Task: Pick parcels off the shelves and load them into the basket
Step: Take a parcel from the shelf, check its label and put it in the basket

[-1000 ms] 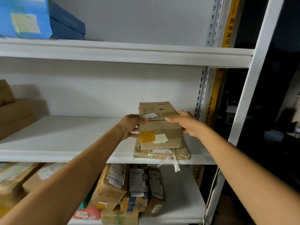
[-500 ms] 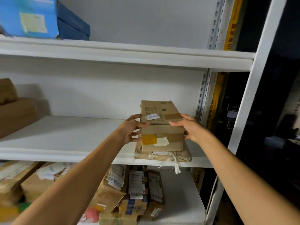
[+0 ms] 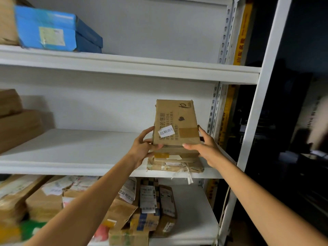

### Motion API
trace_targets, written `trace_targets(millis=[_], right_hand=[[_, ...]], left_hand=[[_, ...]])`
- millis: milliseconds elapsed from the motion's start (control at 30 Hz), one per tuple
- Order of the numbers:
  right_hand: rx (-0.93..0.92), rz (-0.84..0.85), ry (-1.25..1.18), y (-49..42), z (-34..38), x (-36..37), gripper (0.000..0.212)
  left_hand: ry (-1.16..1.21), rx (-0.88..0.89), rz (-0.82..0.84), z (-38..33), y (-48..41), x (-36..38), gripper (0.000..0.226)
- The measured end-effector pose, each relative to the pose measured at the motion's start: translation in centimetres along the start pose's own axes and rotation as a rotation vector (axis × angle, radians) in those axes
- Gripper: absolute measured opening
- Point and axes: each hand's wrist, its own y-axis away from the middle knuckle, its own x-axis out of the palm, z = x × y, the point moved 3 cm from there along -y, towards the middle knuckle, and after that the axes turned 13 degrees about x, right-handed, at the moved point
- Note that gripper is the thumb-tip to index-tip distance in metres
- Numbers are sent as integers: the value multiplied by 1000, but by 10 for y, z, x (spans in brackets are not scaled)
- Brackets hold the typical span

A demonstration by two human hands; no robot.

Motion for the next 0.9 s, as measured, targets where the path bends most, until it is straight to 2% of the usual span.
trace_targets(millis=[167,333,467,600,733,900], right_hand=[[-59,12,98,12,-3,2,99],[-64,-37,204,27,-3,6,120],[-87,-91,259,44,4,12,113],[-95,-208,179,70,-2,15,113],[-83,-335,113,106,-15,23,112],[-25,-532,85,163,-36,34,114]], left_hand=[[-44,77,11,4,8,-3,89],[-206,141,29,-4,15,-2,87],[-201,138,81,-5,14,-15,87],[-192,234,195,-2,10,-18,92],[-90,258,288,6,26,-14,97],[-28,170,427,14,49,-1,98]])
